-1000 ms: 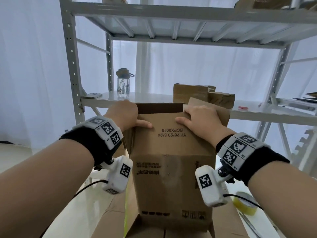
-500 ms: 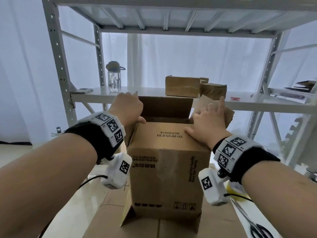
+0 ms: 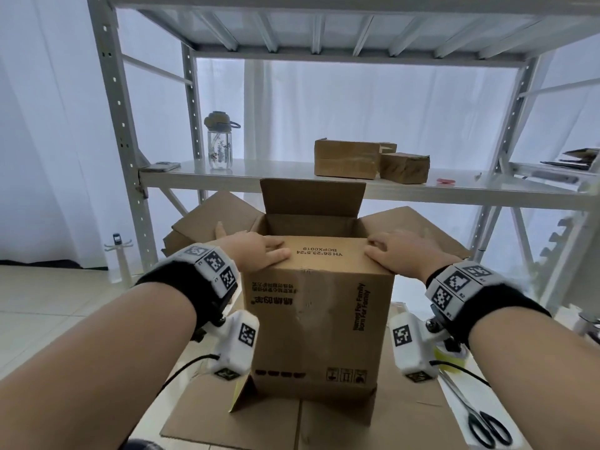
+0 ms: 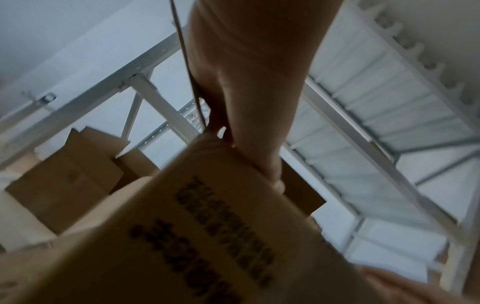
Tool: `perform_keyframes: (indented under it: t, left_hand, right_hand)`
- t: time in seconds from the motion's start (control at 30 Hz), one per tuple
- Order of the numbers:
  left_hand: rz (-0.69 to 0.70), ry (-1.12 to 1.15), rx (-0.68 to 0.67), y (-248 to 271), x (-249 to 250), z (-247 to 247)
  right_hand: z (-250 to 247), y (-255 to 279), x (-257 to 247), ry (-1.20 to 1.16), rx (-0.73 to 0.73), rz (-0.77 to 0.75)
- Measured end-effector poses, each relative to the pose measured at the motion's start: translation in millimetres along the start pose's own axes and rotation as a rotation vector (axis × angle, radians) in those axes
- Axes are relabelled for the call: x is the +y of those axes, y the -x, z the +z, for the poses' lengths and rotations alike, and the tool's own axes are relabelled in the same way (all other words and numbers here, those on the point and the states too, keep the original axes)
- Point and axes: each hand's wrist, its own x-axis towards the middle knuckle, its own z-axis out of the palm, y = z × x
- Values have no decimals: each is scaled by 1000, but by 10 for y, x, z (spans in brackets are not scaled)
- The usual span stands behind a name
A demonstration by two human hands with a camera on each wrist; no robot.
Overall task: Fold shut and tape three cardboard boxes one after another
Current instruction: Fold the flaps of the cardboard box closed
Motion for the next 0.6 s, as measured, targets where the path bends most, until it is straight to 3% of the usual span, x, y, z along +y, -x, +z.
perform_keyframes:
  t: [0.27, 0.43, 0.6]
  left_hand:
    - [-7, 165, -43, -57, -3, -6]
    - [-3, 6, -38, -203, 63, -354]
    - [80, -60, 185, -502, 232, -571]
  right_hand:
    - [-4, 31, -124, -114, -76, -28]
    - [-187, -75, -223, -23, -172, -43]
    - [-352, -222, -281, 11, -186, -83]
